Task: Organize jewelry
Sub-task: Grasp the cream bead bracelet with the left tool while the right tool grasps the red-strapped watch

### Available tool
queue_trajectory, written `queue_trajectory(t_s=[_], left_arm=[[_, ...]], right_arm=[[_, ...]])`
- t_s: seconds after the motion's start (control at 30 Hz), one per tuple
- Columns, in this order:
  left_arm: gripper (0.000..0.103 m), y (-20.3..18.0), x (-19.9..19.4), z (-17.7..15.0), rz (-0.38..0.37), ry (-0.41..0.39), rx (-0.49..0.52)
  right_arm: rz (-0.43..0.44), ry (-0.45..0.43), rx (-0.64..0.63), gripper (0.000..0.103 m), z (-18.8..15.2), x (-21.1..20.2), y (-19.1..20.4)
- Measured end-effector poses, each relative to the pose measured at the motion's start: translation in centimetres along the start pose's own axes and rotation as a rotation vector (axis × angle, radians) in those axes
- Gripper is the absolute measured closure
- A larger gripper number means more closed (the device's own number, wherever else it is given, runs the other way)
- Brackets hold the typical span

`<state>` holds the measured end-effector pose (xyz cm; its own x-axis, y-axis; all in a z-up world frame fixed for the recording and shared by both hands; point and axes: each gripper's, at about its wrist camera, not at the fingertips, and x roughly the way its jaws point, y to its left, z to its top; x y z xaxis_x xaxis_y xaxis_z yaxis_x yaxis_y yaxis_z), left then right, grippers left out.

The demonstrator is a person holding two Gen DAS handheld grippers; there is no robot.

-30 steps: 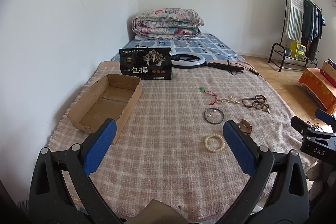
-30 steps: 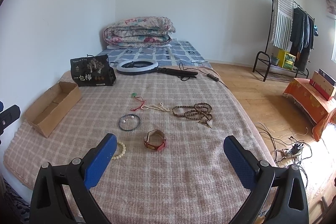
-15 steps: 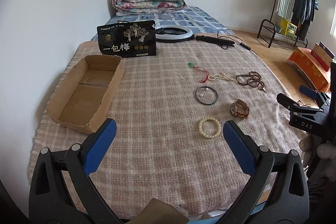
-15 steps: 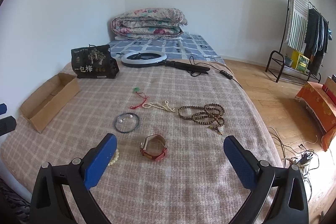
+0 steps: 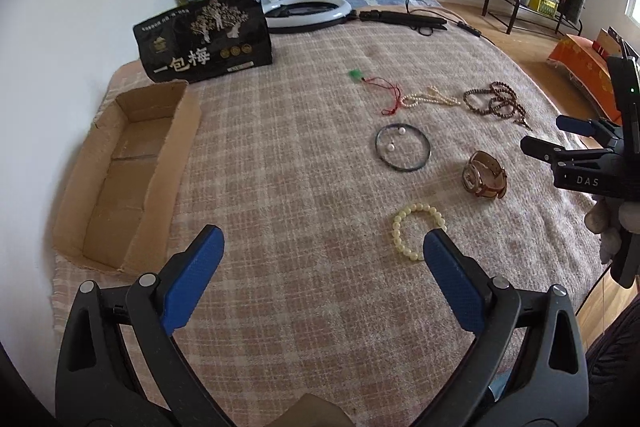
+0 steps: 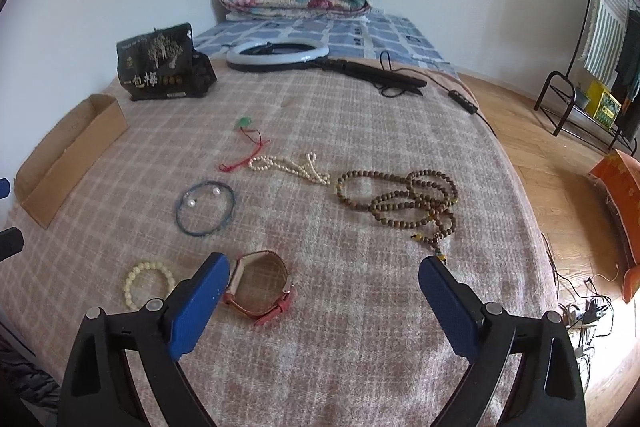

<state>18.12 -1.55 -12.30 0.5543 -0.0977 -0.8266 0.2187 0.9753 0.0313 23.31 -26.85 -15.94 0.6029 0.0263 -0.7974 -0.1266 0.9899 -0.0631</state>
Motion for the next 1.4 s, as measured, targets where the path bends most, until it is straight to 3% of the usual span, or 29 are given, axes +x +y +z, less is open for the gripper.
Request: queue_trajectory(t_s=[0.07, 0.13, 0.23, 0.37, 0.43, 0.63, 0.8, 1.13, 1.27, 1.4], left_arm=[[0.011, -0.2, 1.5, -0.1, -0.018, 0.032, 0.005], [0.034, -0.4, 3.0, -0.2, -0.024, 0.067, 0.004], [0.046, -0.8, 5.1, -0.6, -0.092, 0.128, -0.012], [0.049, -1.9, 6.5, -1.0, -0.148, 0.165, -0.007], [0.058, -2.4, 6.9, -1.0, -0.166, 0.173, -0.012], [0.066, -2.9, 8.8, -0.6, -0.207, 0.205, -0.053], [0.074, -3.4, 10.3, -0.3, -0.209, 0.236, -0.058], [0.075, -4.0, 11.7, -0.4, -0.183, 0.234, -0.044], [0.085, -4.4, 11.7, -0.4, -0.160, 0.215, -0.023], [0.097, -4.3, 11.8, -0.2, -0.165, 0.211, -0.034]], right_arm=[[0.012, 0.031, 0.008, 0.010, -0.3, 1.1, -0.2], [0.038, 0.069, 0.027, 0.011, -0.5, 2.2, -0.7], [0.065, 0.114, 0.068, 0.017, -1.0, 3.6, -1.2], [0.108, 0.161, 0.097, 0.028, -1.3, 5.0, -1.6], [0.121, 0.175, 0.104, 0.029, -1.3, 5.4, -1.5], [0.164, 0.208, 0.099, 0.043, -1.4, 6.3, -0.9], [0.163, 0.228, 0.097, 0.050, -1.2, 7.3, -0.5], [0.128, 0.245, 0.076, 0.057, -0.9, 8.1, 0.1], [0.112, 0.245, 0.053, 0.066, -0.8, 8.2, 0.6], [0.124, 0.245, 0.041, 0.082, -0.8, 8.1, 1.0]])
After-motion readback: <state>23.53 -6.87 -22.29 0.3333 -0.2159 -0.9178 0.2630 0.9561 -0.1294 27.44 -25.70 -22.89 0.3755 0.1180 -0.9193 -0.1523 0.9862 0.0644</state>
